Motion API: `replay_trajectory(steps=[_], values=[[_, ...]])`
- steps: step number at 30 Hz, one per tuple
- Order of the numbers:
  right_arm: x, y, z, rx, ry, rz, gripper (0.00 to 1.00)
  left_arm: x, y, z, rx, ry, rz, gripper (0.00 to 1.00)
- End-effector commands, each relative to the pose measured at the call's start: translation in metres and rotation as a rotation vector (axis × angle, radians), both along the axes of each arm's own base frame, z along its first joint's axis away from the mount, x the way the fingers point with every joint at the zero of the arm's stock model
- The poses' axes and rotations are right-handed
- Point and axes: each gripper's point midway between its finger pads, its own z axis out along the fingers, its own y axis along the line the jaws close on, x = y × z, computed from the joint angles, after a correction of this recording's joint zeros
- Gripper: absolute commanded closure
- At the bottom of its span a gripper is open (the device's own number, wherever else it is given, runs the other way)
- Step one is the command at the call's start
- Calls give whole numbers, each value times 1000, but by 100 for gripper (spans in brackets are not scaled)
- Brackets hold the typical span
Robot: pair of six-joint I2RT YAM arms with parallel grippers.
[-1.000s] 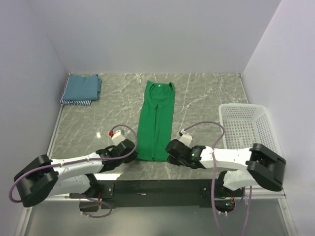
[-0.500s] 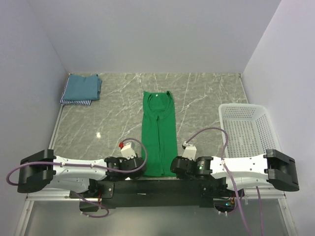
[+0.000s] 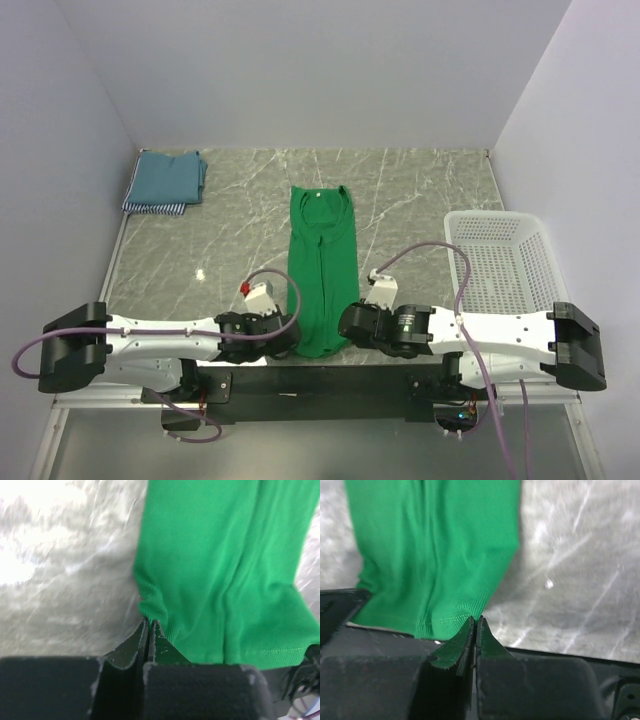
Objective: Fold and stack the tank tops
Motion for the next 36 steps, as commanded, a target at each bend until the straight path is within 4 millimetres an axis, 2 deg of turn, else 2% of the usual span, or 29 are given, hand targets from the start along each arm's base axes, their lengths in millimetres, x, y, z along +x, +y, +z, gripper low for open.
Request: replay_trajectory(steps=[1, 6, 15, 16, 18, 19, 20, 21, 22, 24, 25, 26, 27, 28, 29, 30, 31, 32, 33, 34, 36], values=[[25, 2, 20, -36, -99, -27, 100, 22, -9, 19, -1, -69, 12, 99], [43, 7, 26, -58, -130, -29, 100, 43, -14, 35, -8, -107, 26, 99], [92, 9, 41, -61, -209, -65, 100, 99, -14, 60, -36, -176, 61, 99], [99, 10, 45, -53, -220, -74, 100, 110, -10, 62, -23, -187, 69, 99], [119, 5, 46, -65, -230, -90, 100, 126, -14, 68, -36, -198, 73, 100], [127, 6, 50, -58, -235, -97, 100, 139, -7, 69, -19, -205, 77, 100], [140, -1, 48, -81, -233, -109, 100, 150, -15, 73, -38, -209, 67, 99], [151, 1, 51, -67, -245, -116, 100, 159, -14, 74, -30, -214, 72, 99], [161, 2, 57, -57, -252, -122, 100, 174, -7, 75, -10, -225, 80, 99], [183, 0, 54, -63, -250, -129, 100, 197, -15, 74, -7, -213, 70, 99], [195, 2, 62, -50, -262, -135, 100, 211, -7, 72, 13, -211, 86, 99], [204, 3, 52, -77, -243, -123, 100, 226, -12, 69, 20, -206, 85, 99], [217, 0, 50, -69, -237, -136, 99, 236, -15, 69, 14, -214, 75, 99], [229, 3, 56, -59, -248, -145, 99, 248, -9, 66, 23, -211, 88, 99], [237, 1, 45, -85, -230, -145, 98, 261, -10, 64, 28, -211, 98, 99], [253, 3, 50, -46, -241, -150, 97, 273, -6, 64, 25, -226, 109, 98], [259, 4, 38, -62, -223, -131, 93, 281, -11, 57, 14, -202, 92, 94], [266, 5, 35, -55, -216, -125, 88, 287, -11, 52, 13, -191, 92, 85], [271, 5, 30, -60, -202, -120, 81, 292, -12, 49, 15, -184, 84, 72], [281, 6, 27, -77, -196, -108, 77, 298, -9, 42, 33, -180, 82, 51], [285, 6, 27, -96, -197, -98, 69, 302, -7, 44, 21, -196, 78, 40]])
